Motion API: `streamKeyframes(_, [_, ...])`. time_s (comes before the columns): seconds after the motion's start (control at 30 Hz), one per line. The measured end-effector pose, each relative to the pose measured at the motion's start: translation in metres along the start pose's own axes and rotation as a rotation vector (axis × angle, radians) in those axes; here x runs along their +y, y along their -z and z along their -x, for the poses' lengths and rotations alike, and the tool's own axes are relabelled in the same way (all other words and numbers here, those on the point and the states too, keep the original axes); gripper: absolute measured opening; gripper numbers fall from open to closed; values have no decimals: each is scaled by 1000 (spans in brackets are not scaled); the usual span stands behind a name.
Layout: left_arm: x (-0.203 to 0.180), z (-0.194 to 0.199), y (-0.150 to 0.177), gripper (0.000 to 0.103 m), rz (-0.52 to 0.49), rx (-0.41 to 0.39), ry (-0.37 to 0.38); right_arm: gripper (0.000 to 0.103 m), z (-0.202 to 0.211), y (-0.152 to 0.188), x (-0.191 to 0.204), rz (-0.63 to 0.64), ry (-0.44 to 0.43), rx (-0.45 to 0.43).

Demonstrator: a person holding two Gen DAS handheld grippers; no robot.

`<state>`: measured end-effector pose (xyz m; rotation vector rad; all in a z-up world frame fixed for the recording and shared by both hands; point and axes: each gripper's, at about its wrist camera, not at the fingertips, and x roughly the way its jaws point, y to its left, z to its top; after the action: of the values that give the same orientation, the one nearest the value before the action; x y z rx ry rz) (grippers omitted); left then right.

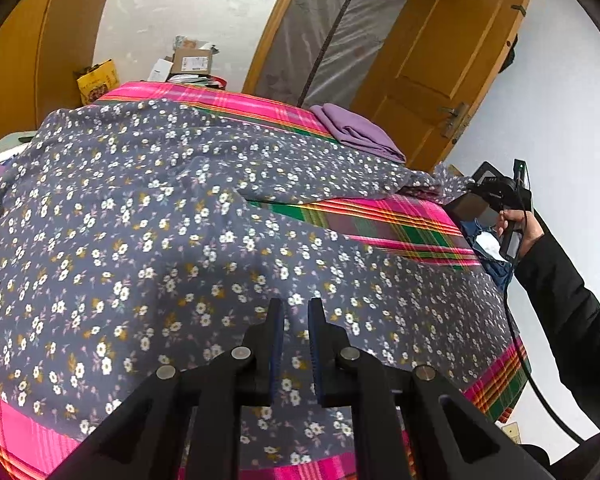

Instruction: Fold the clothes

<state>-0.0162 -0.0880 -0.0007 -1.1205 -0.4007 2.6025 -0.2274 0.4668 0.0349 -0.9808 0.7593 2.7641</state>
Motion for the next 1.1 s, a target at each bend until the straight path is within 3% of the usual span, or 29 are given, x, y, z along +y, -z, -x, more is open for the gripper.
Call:
streamKeyframes(0.27, [-13, -5, -3, 11, -21, 14, -7, 4, 29, -14, -25, -51, -168, -124])
streamKeyframes(0.4, [-21, -11, -3, 11, -36, 29, -4, 8, 16, -6, -43, -45, -197, -56])
streamKeyframes(0.53, [-28, -16, -3, 11, -54, 40, 5, 22, 0, 13, -70, -64, -16, 56])
streamKeyframes(0.6, [-30, -17, -3, 11, -59, 46, 7, 27, 3, 20, -81, -104, 29, 61])
streamKeyframes(0.67, [-31, -19, -3, 11, -63, 50, 7, 32, 11, 22, -82, -137, 9, 45])
streamKeyframes(0.77, [-32, -23, -4, 11, -60, 59, 10, 37, 21, 19, -61, -132, -104, 54])
streamKeyframes(0.87, [-34, -25, -5, 11, -61, 60, 17, 39, 5, 16, -31, -121, -204, 147])
streamKeyframes(0.93, [-35, -24, -5, 11, -64, 56, 21, 39, -8, 18, -18, -140, -217, 201])
streamKeyframes(1.1, [-30, -15, -8, 11, -52, 35, 4, 39, -32, 24, -11, -284, -283, 284])
